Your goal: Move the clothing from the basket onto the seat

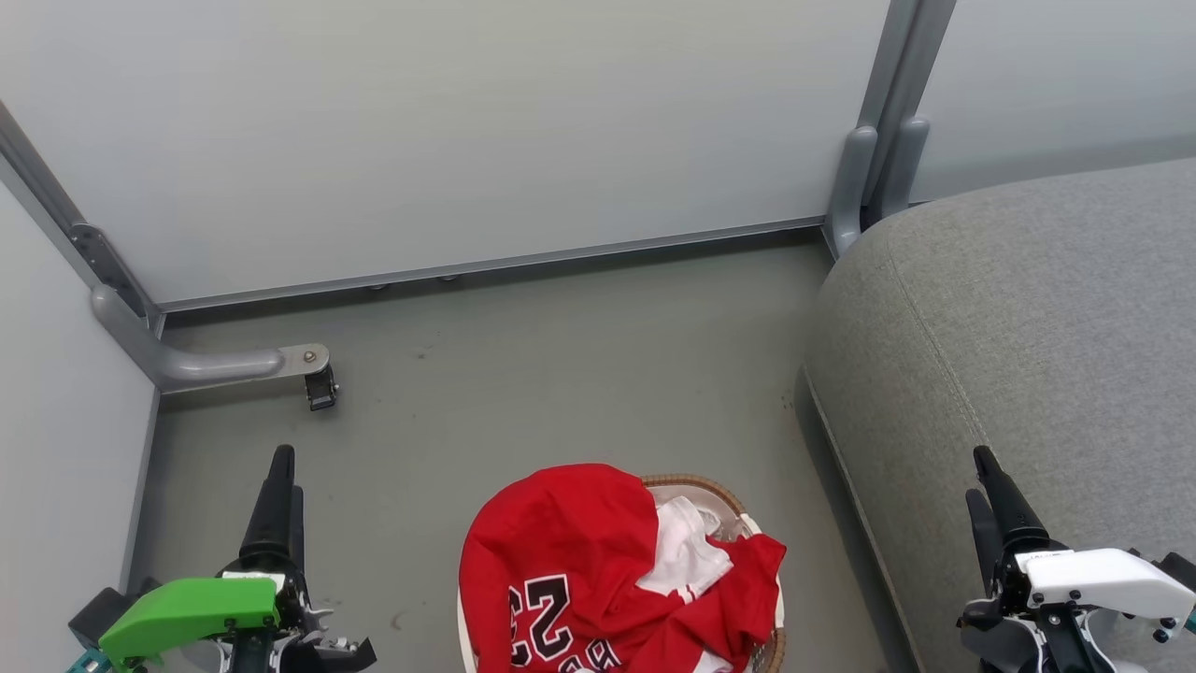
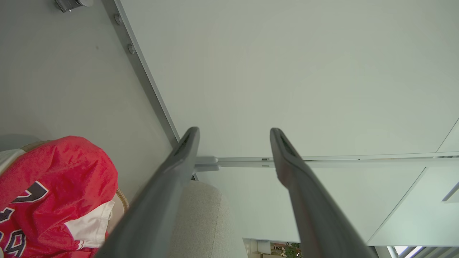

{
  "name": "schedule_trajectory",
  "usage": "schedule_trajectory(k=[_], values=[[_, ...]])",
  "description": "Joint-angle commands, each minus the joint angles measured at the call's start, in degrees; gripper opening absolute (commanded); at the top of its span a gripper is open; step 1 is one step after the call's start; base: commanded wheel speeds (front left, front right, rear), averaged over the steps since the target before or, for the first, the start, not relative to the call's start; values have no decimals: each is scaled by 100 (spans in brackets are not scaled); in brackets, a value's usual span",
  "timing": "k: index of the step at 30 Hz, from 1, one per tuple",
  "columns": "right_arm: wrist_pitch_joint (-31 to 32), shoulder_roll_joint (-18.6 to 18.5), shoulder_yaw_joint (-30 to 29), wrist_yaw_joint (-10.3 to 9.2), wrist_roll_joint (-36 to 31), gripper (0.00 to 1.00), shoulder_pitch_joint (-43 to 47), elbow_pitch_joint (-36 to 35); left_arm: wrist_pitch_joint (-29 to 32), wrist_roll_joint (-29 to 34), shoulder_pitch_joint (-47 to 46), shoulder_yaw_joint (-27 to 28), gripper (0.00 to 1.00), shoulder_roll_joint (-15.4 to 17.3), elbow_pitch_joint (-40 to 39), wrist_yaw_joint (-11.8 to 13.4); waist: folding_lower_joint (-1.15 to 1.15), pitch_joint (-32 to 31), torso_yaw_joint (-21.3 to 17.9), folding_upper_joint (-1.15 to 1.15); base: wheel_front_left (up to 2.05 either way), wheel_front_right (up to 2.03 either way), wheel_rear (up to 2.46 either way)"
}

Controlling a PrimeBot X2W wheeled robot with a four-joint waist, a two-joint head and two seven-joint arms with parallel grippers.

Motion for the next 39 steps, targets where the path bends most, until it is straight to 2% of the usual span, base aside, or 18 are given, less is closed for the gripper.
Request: schedule_trajectory(k=[1, 7, 26, 39], values=[[-74, -52, -28, 1, -158, 100, -56, -128, -71, 165, -69, -32, 100, 31, -139, -8, 0, 1, 3, 2, 0, 0, 0], [-213, -59, -94, 1, -670, 100, -49, -199, -211, 716, -86, -114, 100, 36, -227, -10, 0, 4, 13, 3, 0, 0, 0], [-606, -77, -124, 2, -3236, 100, -10, -608, -602, 3127, -39, -354, 100, 49, -540, -18, 0, 20, 38, 6, 0, 0, 0], [-844, -88, 24, 2, -4598, 100, 61, -685, -833, 4411, 60, -484, 100, 57, -478, 40, 0, 25, 83, 7, 0, 0, 0]])
